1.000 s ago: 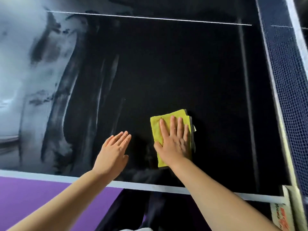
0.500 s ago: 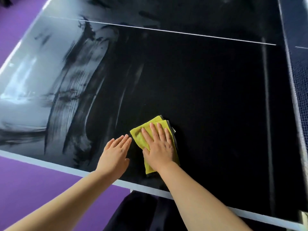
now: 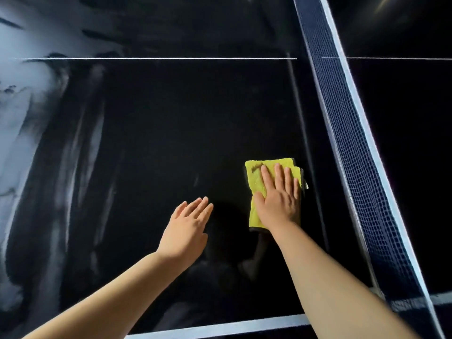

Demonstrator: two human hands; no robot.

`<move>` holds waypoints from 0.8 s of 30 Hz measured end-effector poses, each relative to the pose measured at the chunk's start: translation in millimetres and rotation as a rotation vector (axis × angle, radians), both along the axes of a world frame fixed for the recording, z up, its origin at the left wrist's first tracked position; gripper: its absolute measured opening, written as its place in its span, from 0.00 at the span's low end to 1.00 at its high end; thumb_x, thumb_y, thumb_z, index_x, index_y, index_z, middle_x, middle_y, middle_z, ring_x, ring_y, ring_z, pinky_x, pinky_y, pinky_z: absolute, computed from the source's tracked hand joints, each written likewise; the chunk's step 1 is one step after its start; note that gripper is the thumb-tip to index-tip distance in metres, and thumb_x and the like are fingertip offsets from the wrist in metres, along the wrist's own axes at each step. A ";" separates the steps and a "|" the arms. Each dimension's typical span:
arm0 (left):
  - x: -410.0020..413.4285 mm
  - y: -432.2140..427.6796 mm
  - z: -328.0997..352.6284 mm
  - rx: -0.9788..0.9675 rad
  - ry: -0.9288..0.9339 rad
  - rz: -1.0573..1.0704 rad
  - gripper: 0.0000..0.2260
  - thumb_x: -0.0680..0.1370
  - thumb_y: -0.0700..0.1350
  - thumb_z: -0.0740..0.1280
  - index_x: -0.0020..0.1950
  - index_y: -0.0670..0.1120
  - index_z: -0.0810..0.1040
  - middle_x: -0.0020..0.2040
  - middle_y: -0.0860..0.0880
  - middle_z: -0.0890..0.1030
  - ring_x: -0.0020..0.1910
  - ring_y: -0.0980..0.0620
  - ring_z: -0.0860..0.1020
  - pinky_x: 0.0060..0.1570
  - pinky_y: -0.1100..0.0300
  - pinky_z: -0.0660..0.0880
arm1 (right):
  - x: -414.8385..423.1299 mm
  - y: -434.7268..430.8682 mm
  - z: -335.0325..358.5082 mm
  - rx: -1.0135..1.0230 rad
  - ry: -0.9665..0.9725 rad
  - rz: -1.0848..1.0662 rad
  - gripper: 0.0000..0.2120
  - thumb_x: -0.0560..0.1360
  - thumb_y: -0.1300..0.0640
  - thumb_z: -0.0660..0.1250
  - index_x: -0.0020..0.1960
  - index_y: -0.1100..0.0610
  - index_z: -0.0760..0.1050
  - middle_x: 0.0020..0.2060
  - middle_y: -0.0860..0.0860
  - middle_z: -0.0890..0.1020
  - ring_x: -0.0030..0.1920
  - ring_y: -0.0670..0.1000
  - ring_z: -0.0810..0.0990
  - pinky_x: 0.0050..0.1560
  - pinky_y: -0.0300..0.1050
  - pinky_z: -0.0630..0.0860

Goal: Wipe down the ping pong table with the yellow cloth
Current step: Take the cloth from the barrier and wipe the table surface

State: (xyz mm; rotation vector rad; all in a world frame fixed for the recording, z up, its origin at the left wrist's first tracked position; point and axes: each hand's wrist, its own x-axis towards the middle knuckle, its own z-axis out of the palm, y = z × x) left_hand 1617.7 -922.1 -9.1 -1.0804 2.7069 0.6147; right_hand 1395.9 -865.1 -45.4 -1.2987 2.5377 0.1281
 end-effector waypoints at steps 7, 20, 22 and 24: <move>-57.0 -13.2 -16.4 -0.073 0.054 -0.075 0.34 0.62 0.45 0.75 0.68 0.45 0.73 0.70 0.46 0.68 0.71 0.50 0.65 0.72 0.53 0.57 | -104.8 7.5 -0.7 0.027 0.049 -0.244 0.33 0.80 0.45 0.52 0.79 0.44 0.39 0.79 0.50 0.40 0.78 0.53 0.38 0.77 0.55 0.37; 59.3 -52.5 -23.8 -0.104 0.000 0.323 0.33 0.61 0.41 0.78 0.65 0.42 0.75 0.68 0.43 0.72 0.68 0.45 0.70 0.68 0.53 0.55 | 64.8 -89.2 -5.2 0.099 0.029 -0.026 0.35 0.81 0.41 0.47 0.77 0.50 0.30 0.77 0.58 0.34 0.76 0.61 0.33 0.75 0.59 0.34; 85.2 -53.8 -24.8 -0.092 -0.021 0.380 0.33 0.62 0.41 0.78 0.66 0.42 0.75 0.68 0.43 0.72 0.69 0.45 0.69 0.68 0.53 0.55 | 104.5 -102.7 -4.4 0.105 -0.008 0.069 0.35 0.81 0.41 0.47 0.76 0.50 0.27 0.76 0.58 0.32 0.76 0.61 0.31 0.75 0.60 0.33; 108.7 -50.3 -25.8 -0.087 -0.035 0.427 0.32 0.63 0.41 0.78 0.66 0.43 0.75 0.69 0.43 0.71 0.69 0.45 0.68 0.70 0.52 0.58 | 139.6 -112.9 -3.7 0.113 -0.036 0.146 0.35 0.81 0.40 0.47 0.73 0.50 0.25 0.75 0.58 0.30 0.75 0.61 0.29 0.74 0.60 0.31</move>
